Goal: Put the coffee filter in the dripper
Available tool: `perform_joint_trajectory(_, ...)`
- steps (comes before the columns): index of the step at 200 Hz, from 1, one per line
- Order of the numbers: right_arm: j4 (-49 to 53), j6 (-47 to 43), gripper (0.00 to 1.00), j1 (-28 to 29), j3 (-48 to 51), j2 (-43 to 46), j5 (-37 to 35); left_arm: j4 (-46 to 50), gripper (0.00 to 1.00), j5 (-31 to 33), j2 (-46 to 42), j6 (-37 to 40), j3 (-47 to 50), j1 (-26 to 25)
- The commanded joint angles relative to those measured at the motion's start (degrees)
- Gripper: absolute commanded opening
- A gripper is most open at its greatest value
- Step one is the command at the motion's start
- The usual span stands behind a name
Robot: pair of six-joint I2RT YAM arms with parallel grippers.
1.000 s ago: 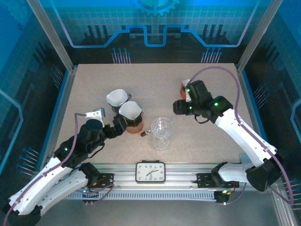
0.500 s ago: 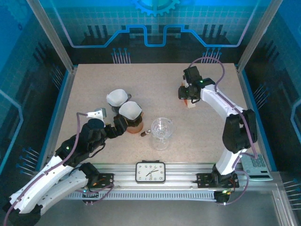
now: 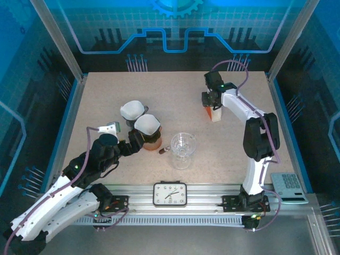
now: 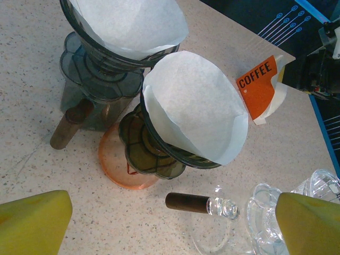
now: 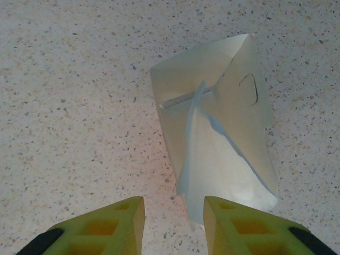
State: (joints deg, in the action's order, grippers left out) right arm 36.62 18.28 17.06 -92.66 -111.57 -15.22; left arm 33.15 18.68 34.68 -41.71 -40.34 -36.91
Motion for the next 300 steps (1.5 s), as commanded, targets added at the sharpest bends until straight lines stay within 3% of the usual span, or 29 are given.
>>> perform_joint_trajectory(1,1.5,-1.0,0.34,-0.8,-2.7,-1.5,-2.1,0.0,0.99,1.3,-0.1,0.3,-0.2,0.4)
perform_joint_trajectory(136,2.7,-2.8,0.14,-1.0,-4.8,-4.1,-3.4,-0.3,0.99,1.3,-0.1,0.3,0.0,0.4)
perform_joint_trajectory(169,2.1,-2.7,0.0,-0.8,-4.2,-3.3,-3.8,-0.1,0.99,1.4,-0.1,0.3,0.0,0.4)
perform_joint_trajectory(248,-0.1,-0.4,0.0,0.0,4.4,8.2,-3.4,-0.1,0.99,1.1,-0.1,0.7,-0.7,0.4)
perform_joint_trajectory(300,-0.7,3.7,0.0,1.1,15.7,22.1,-0.1,-0.2,0.99,0.8,-0.1,1.5,-1.6,0.4)
